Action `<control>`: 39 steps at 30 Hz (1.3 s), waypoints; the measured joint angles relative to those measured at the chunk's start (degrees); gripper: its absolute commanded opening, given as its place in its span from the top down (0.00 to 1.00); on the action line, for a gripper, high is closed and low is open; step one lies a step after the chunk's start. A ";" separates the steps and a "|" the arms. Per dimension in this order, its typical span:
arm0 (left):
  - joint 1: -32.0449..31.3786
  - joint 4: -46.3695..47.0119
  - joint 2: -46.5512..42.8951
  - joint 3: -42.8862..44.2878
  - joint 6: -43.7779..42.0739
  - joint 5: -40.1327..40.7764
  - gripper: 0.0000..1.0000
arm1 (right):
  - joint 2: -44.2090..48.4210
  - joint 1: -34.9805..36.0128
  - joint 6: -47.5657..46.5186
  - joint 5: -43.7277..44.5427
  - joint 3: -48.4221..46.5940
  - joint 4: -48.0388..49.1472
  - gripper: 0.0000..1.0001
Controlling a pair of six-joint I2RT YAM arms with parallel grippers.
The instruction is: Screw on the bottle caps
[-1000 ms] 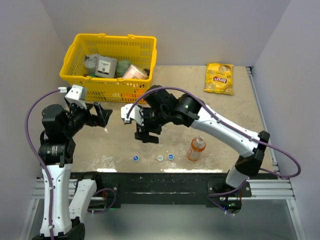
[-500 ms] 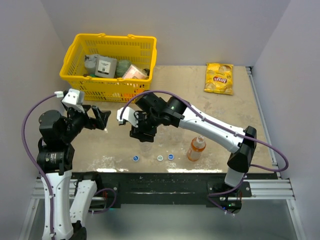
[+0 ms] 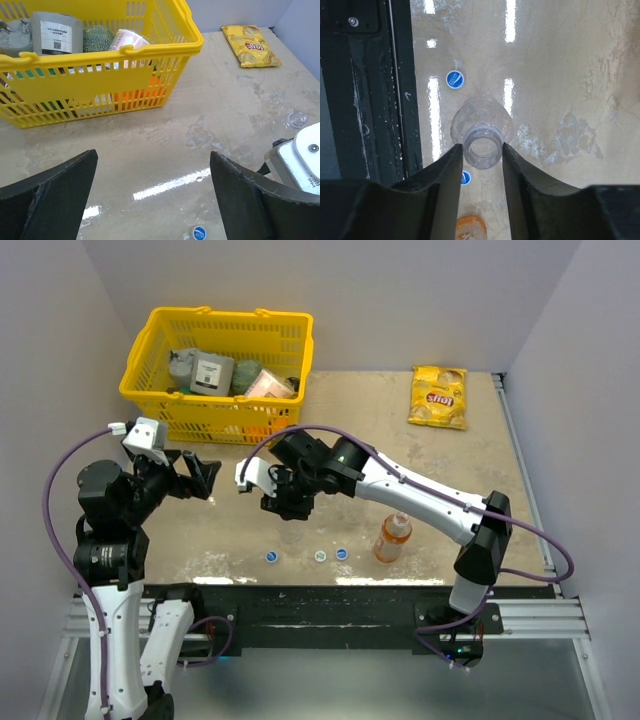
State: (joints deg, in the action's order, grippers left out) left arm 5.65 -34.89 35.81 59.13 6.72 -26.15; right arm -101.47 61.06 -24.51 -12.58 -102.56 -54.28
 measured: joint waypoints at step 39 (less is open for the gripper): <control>-0.98 -1.55 7.80 -5.88 -25.59 -38.18 0.00 | 5.07 -10.34 6.27 -14.32 -20.28 -2.49 1.00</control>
State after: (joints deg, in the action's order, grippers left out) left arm 4.67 -36.45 43.62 53.25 -18.87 -64.34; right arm -96.40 50.72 -18.24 -26.89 -122.85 -56.77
